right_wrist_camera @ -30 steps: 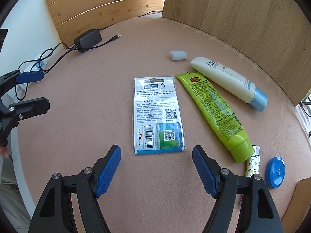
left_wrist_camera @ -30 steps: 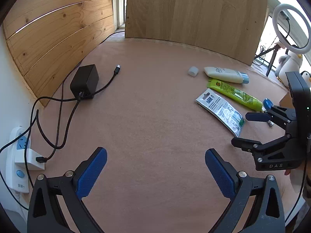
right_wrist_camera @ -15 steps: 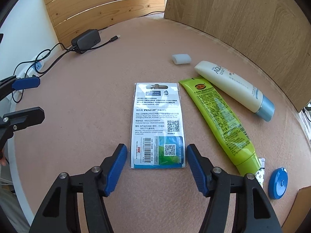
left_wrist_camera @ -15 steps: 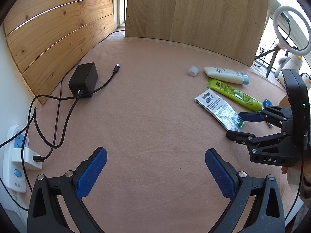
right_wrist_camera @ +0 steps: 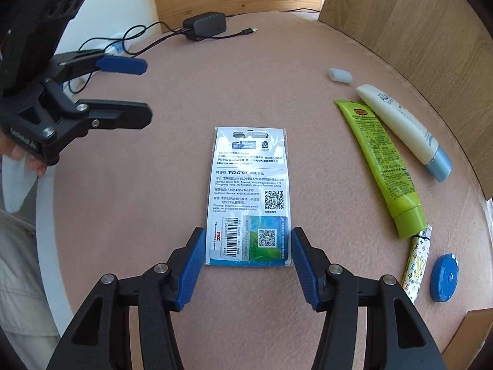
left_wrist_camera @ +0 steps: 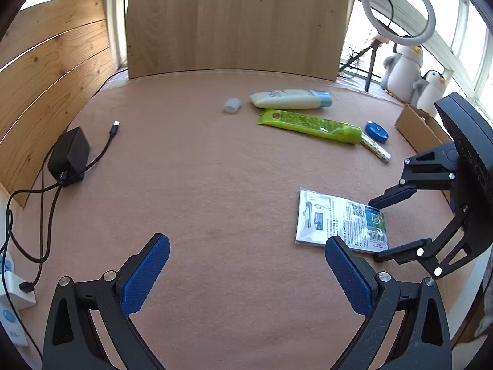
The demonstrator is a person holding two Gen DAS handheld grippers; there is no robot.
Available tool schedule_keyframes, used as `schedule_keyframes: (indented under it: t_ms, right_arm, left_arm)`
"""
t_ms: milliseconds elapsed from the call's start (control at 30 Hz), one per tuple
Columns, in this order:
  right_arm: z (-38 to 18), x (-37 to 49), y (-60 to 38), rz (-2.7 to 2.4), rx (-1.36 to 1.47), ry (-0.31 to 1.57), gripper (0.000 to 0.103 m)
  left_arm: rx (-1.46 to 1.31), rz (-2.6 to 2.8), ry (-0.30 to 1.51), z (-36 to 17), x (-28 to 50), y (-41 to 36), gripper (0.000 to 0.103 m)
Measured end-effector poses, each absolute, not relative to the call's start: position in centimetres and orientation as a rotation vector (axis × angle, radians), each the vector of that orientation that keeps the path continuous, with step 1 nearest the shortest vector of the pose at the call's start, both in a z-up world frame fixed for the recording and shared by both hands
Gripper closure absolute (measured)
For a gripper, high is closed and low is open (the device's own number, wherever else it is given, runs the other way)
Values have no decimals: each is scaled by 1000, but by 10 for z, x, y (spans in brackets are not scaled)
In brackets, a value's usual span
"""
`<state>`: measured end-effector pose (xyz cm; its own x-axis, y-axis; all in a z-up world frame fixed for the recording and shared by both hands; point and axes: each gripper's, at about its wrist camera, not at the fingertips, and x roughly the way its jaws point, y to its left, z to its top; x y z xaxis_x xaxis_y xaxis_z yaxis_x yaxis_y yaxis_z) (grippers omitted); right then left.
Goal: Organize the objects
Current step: 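Close the left tool on the card package's other end while right tool holds it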
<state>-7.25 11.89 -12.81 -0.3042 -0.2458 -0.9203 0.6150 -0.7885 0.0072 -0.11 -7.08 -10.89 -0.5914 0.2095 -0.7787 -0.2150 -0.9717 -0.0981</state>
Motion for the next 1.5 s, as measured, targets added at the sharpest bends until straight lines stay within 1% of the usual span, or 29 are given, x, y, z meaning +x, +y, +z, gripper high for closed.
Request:
schedule_keyframes:
  t_ms: [133,333,567,633,700,800,867,933,1000,1300,1500]
  right_arm:
    - [-127,-37,121,-1949,1380,600,52]
    - [-126,4,122,-1640,1290,794,52]
    - [-126,24,116,-1306,1176,1032,52]
    - [-126,26,113,-1237,1151,1080,52]
    - [-126,24,110,-1188,1141,1096,52]
    - [-125,23,107,-1154,1116,1094,52]
    - [-125,23,106,-1142,1101,1087,52]
    - [-124,23,105,-1139,1088,1085,52]
    - [-124,23,106,-1143,1078,1082,52]
    - [-123,30,109,-1156,1059,1106,52]
    - [-114,35,113,-1180,1041,1132,52]
  left_arm:
    - [-1155,2452,193,-111,19,-36,1]
    - [-1042,2180,271,-112,54,-2,1]
    - [-1037,1999,356,-125,78,30,1]
    - [-1031,1959,405,-130,85,40,5]
    - [-1026,1946,452,-135,91,46,9]
    - [-1012,1951,487,-136,95,50,11]
    - [-1001,1956,494,-136,96,50,18]
    - [-995,1959,484,-134,96,48,33]
    - [-996,1957,477,-132,95,47,42]
    - [-1009,1931,502,-128,98,46,44]
    - [-995,1925,523,-112,98,45,44]
